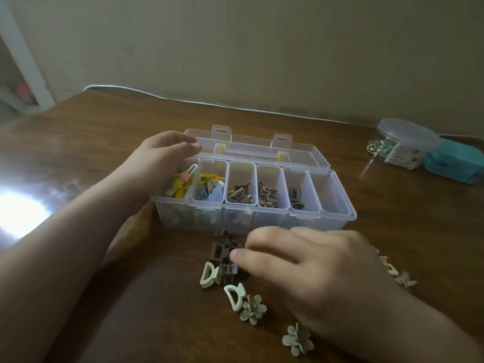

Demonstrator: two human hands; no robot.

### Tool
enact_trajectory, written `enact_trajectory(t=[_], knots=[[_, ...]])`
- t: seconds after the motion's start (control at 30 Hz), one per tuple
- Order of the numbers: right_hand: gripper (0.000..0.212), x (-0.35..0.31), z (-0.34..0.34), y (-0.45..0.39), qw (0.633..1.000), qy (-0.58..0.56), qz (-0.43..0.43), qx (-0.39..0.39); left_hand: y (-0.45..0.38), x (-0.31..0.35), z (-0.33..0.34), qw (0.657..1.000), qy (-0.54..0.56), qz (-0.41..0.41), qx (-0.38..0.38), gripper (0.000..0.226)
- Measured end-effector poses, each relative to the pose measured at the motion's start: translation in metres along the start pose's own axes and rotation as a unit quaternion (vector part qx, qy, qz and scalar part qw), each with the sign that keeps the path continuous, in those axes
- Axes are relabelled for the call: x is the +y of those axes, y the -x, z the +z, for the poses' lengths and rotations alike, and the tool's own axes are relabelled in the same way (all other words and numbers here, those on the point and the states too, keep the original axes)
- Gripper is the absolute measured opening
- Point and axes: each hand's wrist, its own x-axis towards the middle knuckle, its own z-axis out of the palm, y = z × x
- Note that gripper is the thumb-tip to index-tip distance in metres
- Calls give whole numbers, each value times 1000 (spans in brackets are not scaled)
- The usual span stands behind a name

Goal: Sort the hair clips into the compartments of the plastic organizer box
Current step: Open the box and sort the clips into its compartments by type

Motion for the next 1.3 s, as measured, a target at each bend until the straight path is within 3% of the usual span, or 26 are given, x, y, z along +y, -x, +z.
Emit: enact_trajectory(t=[0.2, 0.43, 0.73, 0.8, 0.9, 1.0, 1.13, 1.2, 1.3], knots=[[12, -2, 13, -2, 998, 27, 9, -64, -2, -1, -1, 1000, -16, 9, 3, 25], [26, -5, 18, -6, 997, -26, 16, -74, -2, -1, -1, 1000, -18, 8, 1, 34], [9, -1, 16, -4, 997, -52, 19, -58, -2, -2, -2, 999, -33, 7, -6, 27], [10, -2, 12, -3, 998, -52, 23, -36, -2, -2, -3, 999, -33, 4, -14, 30], [13, 6, 2, -1, 995, -68, 40, 62, -1, -2, -4, 999, -32, 0, -16, 33], [18, 28, -9, 3, 978, -69, 134, 144, 0, -1, -4, 1000, -27, 0, -13, 32], [17, 46, -6, 1, 963, -16, 237, 128, 3, 1, -2, 1000, -17, -2, -7, 35], [22, 47, 0, 0, 965, -18, 239, 107, 3, 1, -2, 1000, -18, 1, -6, 27], [21, 45, -2, 2, 963, -19, 231, 139, 2, 2, 0, 1000, -20, 2, 1, 27]])
